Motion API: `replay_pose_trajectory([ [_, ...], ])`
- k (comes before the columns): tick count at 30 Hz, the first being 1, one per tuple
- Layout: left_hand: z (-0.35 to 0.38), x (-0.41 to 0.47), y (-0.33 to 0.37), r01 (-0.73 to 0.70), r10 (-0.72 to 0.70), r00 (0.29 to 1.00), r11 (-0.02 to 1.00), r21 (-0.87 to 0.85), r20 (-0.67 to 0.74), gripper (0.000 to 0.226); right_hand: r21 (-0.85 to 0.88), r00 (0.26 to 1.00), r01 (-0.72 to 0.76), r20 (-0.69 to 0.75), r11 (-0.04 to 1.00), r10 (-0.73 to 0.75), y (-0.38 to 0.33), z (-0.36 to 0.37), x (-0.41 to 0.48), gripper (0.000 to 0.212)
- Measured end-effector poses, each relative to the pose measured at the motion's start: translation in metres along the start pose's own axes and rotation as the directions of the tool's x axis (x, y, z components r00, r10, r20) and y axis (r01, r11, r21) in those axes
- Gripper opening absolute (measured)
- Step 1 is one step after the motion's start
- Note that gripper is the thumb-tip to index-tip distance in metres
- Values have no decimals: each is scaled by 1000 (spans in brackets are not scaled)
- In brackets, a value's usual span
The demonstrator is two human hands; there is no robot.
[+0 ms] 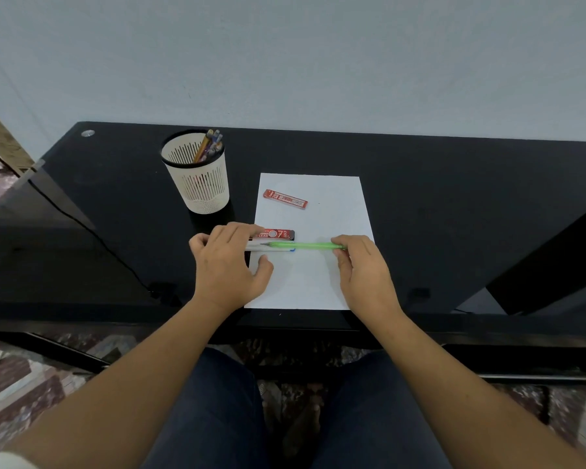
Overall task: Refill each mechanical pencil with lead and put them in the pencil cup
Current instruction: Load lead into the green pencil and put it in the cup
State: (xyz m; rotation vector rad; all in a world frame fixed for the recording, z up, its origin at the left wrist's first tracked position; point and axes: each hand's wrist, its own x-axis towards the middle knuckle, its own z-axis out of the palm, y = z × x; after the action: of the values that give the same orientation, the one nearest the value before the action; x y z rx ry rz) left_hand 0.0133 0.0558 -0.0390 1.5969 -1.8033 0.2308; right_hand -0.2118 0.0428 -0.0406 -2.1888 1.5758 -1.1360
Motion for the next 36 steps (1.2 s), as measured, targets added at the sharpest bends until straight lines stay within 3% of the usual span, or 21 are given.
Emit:
replay_pose_trajectory([
  [3, -1, 2, -7, 46, -48, 995, 999, 25, 82, 37, 40, 999, -5, -44, 999, 7, 1, -2, 0, 18],
  [11, -6, 3, -30, -20, 20, 967, 1000, -4, 254, 41, 193, 995, -41, -84, 980, 58, -3, -32, 25, 17],
  [20, -2, 3, -31, 15, 3, 960, 998, -62, 281, 33, 365, 980, -180, -7, 914, 196, -25, -57, 65, 15],
  [24, -1, 3, -32, 32, -7, 967, 995, -92, 255, 26, 408, 976, -189, -20, 893, 215, -35, -59, 74, 32],
  [36, 0, 4, -31, 35, -6, 974, 992, -122, 228, 25, 290, 968, -205, -84, 935, 238, -52, -61, 99, 25],
])
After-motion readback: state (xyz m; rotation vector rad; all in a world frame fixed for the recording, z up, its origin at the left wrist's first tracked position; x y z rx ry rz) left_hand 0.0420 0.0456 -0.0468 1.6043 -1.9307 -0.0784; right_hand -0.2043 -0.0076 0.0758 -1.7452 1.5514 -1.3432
